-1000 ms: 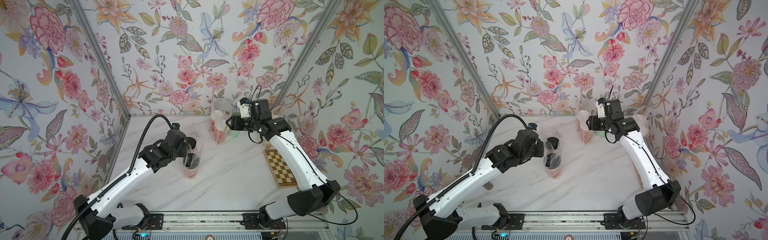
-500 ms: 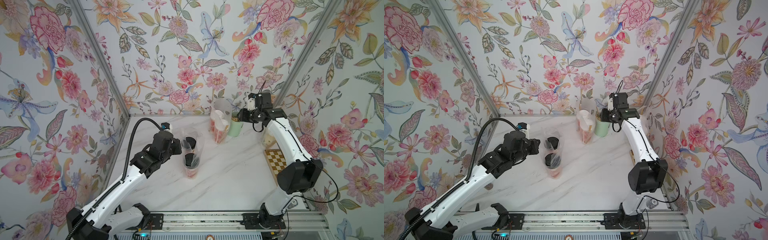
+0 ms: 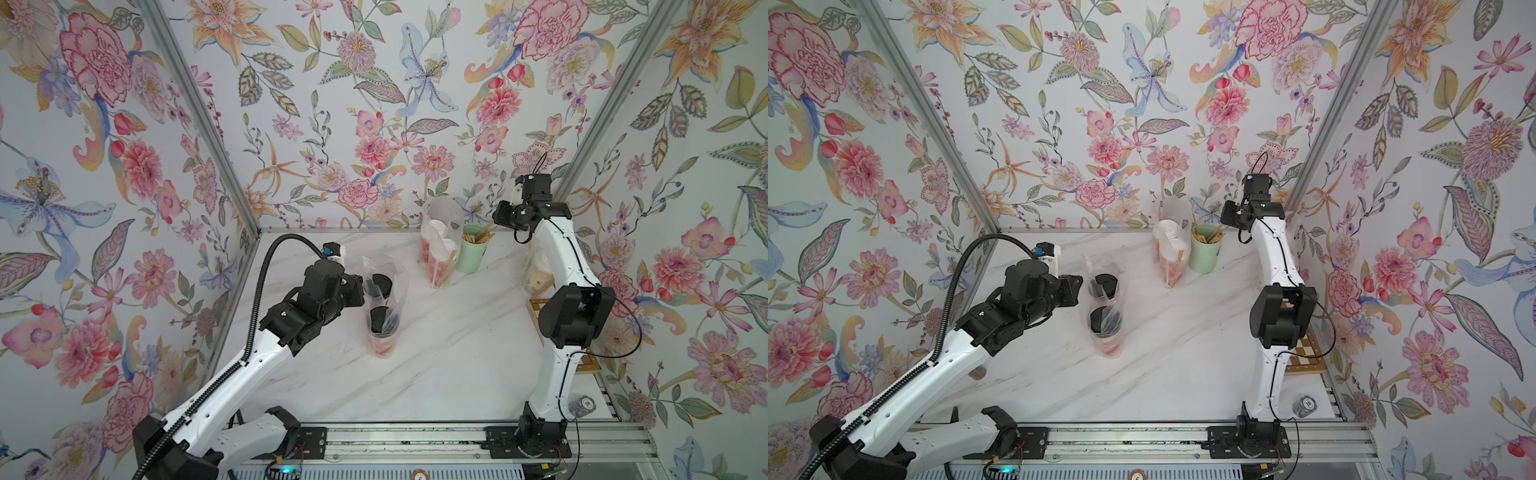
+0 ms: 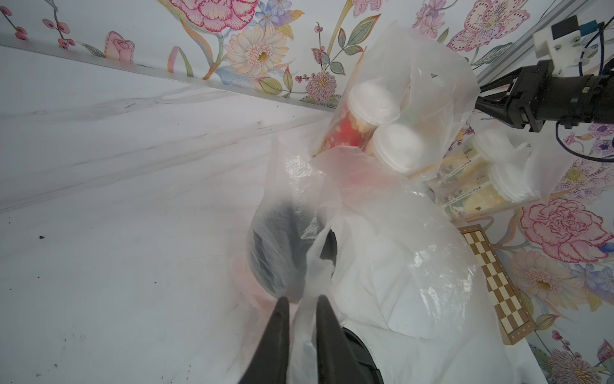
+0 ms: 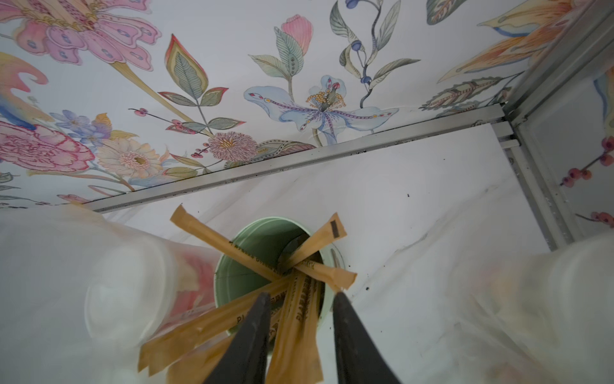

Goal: Pack milk tea into plastic carrier bags
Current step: Adjust the plastic carrier bag at the center of the board, then pick up the straw from the container.

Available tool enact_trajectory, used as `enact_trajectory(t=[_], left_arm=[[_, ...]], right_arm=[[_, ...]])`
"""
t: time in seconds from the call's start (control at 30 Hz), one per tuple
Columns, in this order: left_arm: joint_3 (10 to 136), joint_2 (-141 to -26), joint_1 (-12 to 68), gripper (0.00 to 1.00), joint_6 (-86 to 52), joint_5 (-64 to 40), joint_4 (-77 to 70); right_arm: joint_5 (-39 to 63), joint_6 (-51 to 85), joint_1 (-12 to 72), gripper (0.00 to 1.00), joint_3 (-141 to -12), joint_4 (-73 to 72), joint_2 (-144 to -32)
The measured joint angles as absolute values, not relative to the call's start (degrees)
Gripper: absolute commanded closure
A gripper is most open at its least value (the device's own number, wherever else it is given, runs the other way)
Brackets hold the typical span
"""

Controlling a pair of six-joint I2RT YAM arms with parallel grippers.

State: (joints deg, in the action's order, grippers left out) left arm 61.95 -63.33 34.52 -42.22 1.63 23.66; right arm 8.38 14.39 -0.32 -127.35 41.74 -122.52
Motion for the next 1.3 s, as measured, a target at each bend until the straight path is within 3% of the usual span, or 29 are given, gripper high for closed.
enact_trajectory(t=[0.5, 0.9, 1.07, 1.3], left_arm=[[61.95, -63.33, 34.39, 0.81, -42.00, 1.63, 23.03], [61.95, -63.33, 34.39, 0.82, -42.02, 1.63, 22.81], [61.95, -63.33, 34.37, 0.82, -42.02, 1.54, 22.79], [61.95, -63.33, 34.39, 0.71, -41.85, 1.43, 22.68]], right_arm=[[15.57, 16.51, -2.85, 0.72, -139.90, 41.74, -134.54], [17.80, 16.19, -2.98, 0.96, -141.60, 41.76, -136.77], [17.45, 15.18, -2.81, 1.00, -142.85, 41.74, -136.66], [15.03, 13.23, -1.72, 1.00, -142.80, 41.78, -134.32]])
